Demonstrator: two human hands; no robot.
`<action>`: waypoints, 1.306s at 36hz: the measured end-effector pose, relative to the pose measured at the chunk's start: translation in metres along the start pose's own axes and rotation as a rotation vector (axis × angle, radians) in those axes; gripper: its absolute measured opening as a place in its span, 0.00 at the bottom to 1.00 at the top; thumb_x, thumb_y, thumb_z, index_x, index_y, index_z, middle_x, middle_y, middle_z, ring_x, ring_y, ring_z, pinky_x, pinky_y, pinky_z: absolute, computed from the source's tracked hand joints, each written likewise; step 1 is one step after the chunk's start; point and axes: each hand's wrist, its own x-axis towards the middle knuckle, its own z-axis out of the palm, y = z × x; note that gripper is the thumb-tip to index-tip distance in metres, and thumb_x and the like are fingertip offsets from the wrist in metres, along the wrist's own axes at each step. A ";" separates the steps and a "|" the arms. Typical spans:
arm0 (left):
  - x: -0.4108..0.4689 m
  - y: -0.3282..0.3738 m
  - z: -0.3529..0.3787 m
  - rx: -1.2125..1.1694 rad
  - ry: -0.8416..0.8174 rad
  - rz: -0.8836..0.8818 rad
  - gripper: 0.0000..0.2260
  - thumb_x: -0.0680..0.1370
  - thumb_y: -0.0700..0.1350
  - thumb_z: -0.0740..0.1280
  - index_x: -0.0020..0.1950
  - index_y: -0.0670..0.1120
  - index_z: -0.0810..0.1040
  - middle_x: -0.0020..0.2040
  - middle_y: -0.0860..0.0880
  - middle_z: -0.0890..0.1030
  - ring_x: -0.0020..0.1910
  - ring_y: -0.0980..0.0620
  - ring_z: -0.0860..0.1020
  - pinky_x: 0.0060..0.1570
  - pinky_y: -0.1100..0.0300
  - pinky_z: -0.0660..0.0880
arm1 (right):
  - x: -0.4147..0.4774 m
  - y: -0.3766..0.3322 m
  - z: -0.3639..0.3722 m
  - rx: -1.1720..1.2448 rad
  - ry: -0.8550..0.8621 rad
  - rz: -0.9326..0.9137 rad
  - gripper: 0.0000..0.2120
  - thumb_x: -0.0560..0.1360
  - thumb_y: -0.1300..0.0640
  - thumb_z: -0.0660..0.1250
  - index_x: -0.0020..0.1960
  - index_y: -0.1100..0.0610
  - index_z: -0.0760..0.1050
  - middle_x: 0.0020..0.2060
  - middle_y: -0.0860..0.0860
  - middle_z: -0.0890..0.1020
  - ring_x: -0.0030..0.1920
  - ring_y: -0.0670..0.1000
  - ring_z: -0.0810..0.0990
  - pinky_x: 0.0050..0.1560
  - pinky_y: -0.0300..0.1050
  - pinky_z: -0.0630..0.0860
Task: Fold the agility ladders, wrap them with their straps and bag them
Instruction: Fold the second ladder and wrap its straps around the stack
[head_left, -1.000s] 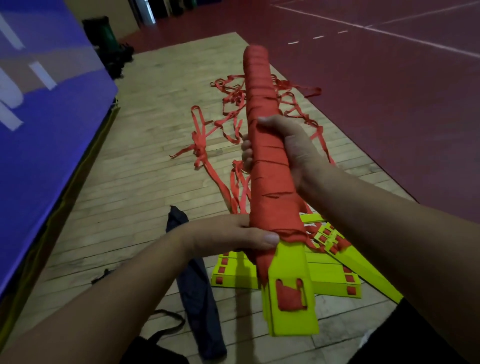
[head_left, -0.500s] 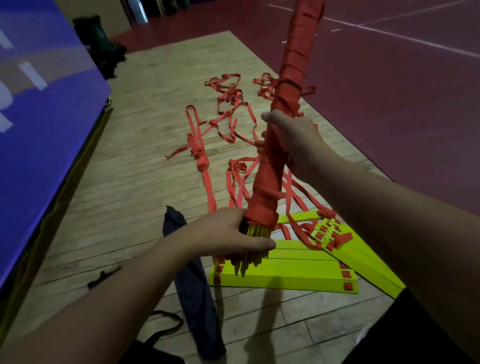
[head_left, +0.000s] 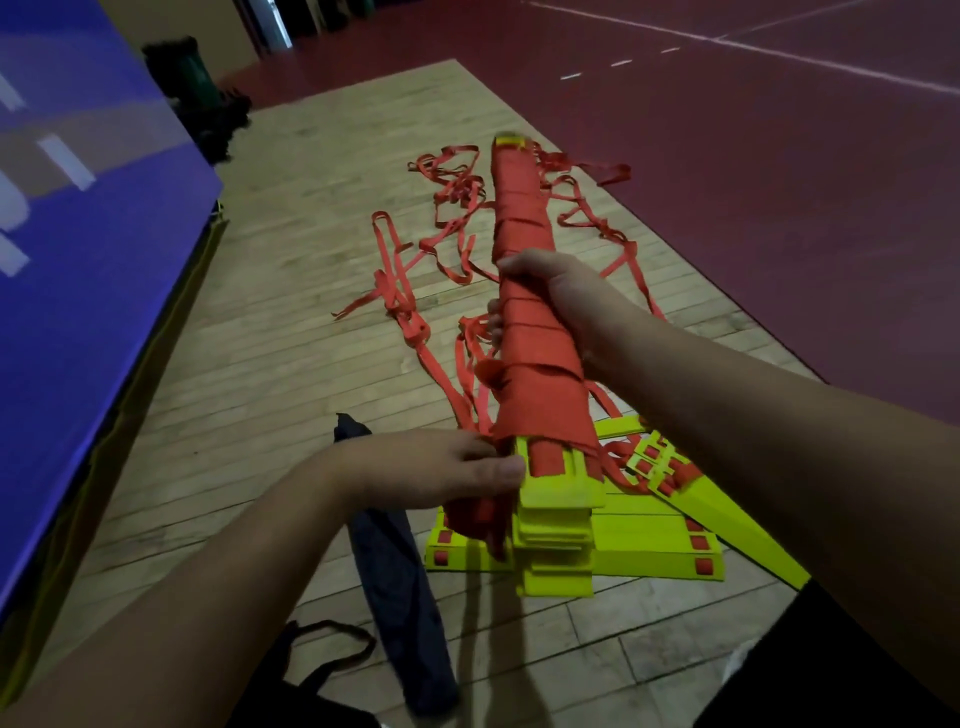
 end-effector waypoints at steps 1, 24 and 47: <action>-0.002 -0.001 -0.002 0.048 -0.038 -0.008 0.47 0.60 0.83 0.60 0.62 0.46 0.78 0.53 0.45 0.84 0.53 0.48 0.82 0.61 0.49 0.76 | 0.000 -0.001 -0.001 -0.075 0.026 -0.030 0.07 0.77 0.58 0.67 0.51 0.61 0.72 0.32 0.57 0.79 0.28 0.53 0.79 0.31 0.44 0.80; 0.031 0.001 0.030 0.096 0.382 0.053 0.15 0.71 0.66 0.72 0.48 0.59 0.74 0.45 0.53 0.82 0.44 0.55 0.81 0.47 0.59 0.78 | 0.011 -0.007 -0.006 -0.574 0.494 -0.458 0.19 0.75 0.52 0.68 0.62 0.59 0.71 0.43 0.54 0.78 0.39 0.53 0.80 0.40 0.52 0.84; 0.008 -0.004 0.004 -0.003 -0.173 -0.155 0.27 0.68 0.75 0.66 0.53 0.55 0.81 0.50 0.59 0.82 0.58 0.53 0.80 0.65 0.56 0.74 | -0.028 -0.023 0.009 -0.186 -0.096 -0.122 0.13 0.79 0.48 0.68 0.49 0.58 0.73 0.32 0.56 0.79 0.27 0.52 0.81 0.30 0.43 0.81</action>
